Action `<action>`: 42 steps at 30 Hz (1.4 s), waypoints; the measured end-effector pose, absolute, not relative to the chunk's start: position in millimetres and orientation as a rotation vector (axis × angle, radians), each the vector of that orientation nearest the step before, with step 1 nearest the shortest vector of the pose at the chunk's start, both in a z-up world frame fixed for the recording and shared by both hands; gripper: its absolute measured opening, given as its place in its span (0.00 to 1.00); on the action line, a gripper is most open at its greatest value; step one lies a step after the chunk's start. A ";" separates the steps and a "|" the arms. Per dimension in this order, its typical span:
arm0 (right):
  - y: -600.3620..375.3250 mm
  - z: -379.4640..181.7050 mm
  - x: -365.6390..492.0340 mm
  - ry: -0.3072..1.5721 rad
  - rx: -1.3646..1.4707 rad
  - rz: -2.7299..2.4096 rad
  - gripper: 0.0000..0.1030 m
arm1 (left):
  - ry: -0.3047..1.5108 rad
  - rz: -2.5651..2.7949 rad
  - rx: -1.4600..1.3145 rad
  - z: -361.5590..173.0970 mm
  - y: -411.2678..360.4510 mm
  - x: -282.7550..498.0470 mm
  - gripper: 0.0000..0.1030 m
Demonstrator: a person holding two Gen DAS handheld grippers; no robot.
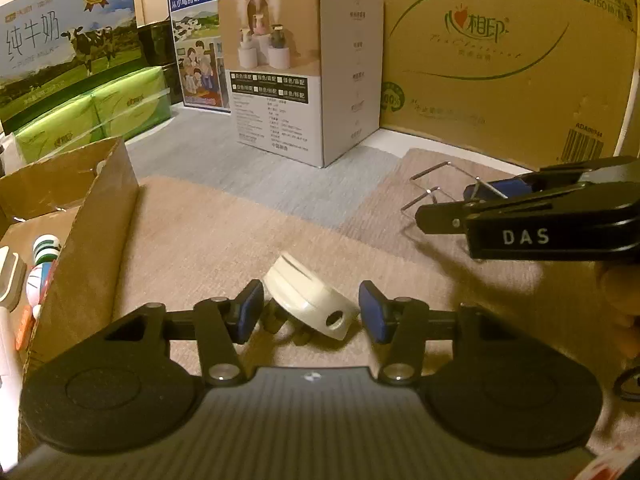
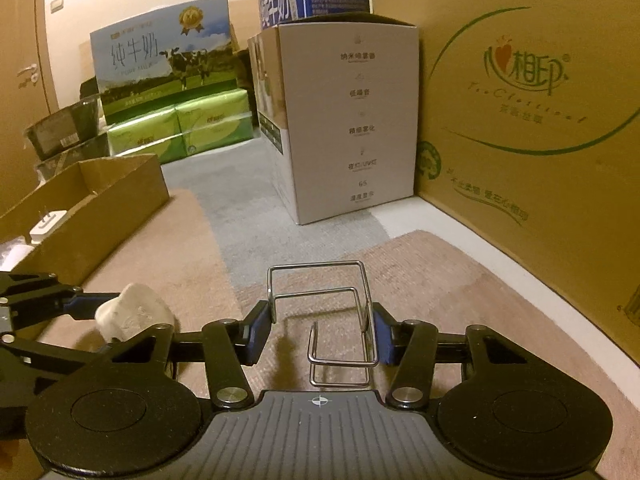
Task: Organize rigid objects
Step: 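Carry the white plug and wire rack over the cardboard tray with both tools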
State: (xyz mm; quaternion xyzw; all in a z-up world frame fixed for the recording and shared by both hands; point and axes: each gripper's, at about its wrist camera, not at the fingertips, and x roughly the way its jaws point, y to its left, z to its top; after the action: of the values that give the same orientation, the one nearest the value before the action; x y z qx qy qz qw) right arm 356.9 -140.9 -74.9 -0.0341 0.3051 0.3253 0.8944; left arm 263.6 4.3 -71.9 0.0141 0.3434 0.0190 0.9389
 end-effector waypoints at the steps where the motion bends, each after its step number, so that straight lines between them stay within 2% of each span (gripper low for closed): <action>1: -141.3 -73.9 355.5 0.633 -0.067 0.673 0.51 | 0.702 0.034 0.026 -71.3 4.2 263.0 0.41; 11: -150.0 -55.3 328.9 0.629 -0.035 0.648 0.51 | 0.697 0.023 -0.018 -53.0 1.4 239.3 0.41; 42: -152.3 20.9 161.5 0.651 0.047 0.564 0.51 | 0.603 0.082 -0.090 34.4 30.7 84.6 0.41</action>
State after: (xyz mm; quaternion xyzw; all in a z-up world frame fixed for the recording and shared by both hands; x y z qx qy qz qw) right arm 161.5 -152.3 20.9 0.0226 0.3154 0.2735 0.9084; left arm 84.6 30.7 34.4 -0.0442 0.2967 0.0402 0.9531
